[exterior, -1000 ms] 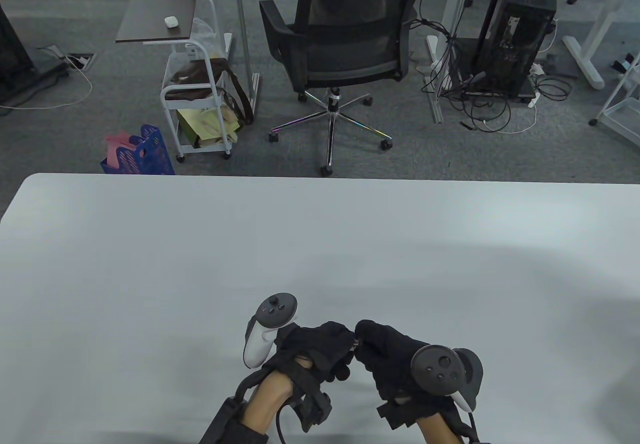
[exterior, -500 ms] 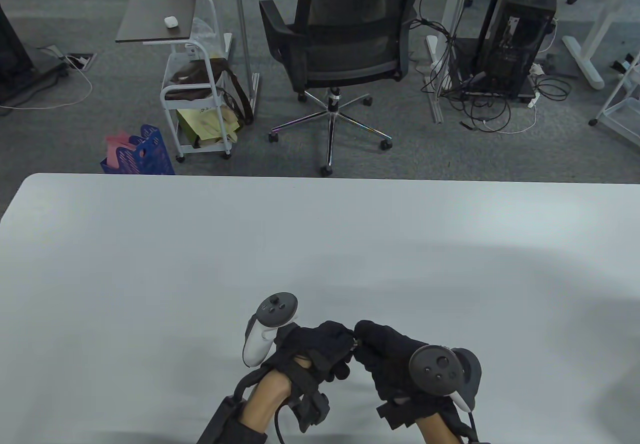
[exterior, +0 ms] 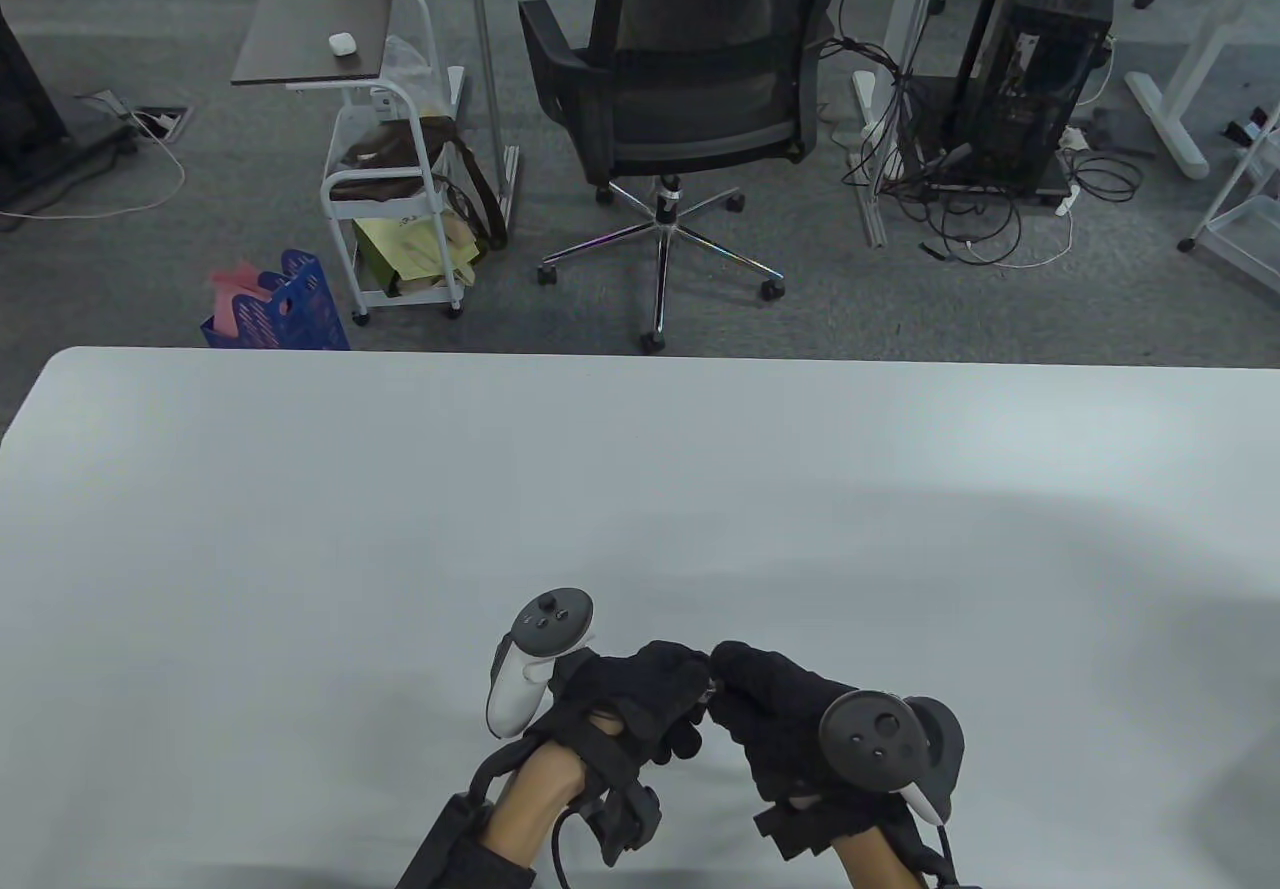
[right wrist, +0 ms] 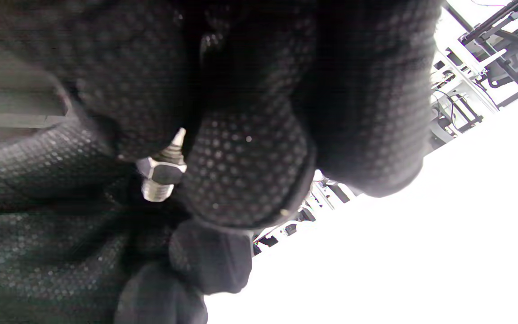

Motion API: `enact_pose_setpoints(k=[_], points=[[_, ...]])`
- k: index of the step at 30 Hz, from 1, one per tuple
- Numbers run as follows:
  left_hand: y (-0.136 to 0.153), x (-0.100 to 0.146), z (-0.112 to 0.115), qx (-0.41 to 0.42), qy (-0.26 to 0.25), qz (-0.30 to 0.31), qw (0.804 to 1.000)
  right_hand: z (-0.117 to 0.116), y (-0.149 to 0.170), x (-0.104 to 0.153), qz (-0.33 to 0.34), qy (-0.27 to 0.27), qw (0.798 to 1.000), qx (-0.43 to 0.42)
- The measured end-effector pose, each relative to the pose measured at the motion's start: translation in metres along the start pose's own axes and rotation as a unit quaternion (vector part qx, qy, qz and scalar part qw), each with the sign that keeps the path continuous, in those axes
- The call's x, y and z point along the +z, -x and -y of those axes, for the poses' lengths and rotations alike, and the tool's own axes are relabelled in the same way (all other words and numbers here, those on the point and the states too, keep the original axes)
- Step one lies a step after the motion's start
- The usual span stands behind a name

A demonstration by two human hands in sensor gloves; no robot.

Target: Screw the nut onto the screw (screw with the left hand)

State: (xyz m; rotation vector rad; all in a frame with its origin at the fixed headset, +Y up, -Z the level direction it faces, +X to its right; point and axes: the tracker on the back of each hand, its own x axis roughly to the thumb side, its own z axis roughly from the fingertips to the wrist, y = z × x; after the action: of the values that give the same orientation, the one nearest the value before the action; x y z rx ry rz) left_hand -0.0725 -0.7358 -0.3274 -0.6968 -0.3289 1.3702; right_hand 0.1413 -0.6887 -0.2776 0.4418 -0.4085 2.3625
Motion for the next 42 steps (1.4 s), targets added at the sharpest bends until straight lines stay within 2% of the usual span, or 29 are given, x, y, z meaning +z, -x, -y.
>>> enact_pose_setpoints(k=[8,13,19,24,28,35,39,42], points=[[-0.0060,0.0022,0.0006,0.003,0.021,0.013,1.000,0.0001,-0.0005,-0.0001,0.000,0.002,1.000,-0.005],[-0.0033,0.0011,-0.0002,0.001,0.000,0.006,1.000,0.0007,0.0004,-0.0003,0.000,0.001,1.000,-0.002],[-0.0051,0.0025,0.0007,0.008,0.022,0.013,1.000,0.0009,-0.0007,0.0005,0.002,0.003,1.000,-0.004],[-0.0033,0.0015,-0.0004,0.006,-0.006,0.010,1.000,0.0003,-0.0003,-0.0002,0.002,-0.001,1.000,0.000],[-0.0074,0.0028,0.0002,0.004,0.015,0.015,1.000,0.0003,-0.0013,0.0000,0.004,0.000,1.000,-0.002],[-0.0053,0.0021,0.0011,0.002,0.000,0.017,1.000,0.0007,-0.0007,-0.0004,0.004,0.000,1.000,0.004],[-0.0075,0.0026,0.0006,0.005,0.018,0.017,1.000,0.0002,-0.0021,-0.0002,0.006,0.000,1.000,0.002],[-0.0056,0.0036,0.0004,0.018,0.014,0.019,1.000,0.0000,-0.0013,0.0000,0.004,0.001,1.000,-0.001]])
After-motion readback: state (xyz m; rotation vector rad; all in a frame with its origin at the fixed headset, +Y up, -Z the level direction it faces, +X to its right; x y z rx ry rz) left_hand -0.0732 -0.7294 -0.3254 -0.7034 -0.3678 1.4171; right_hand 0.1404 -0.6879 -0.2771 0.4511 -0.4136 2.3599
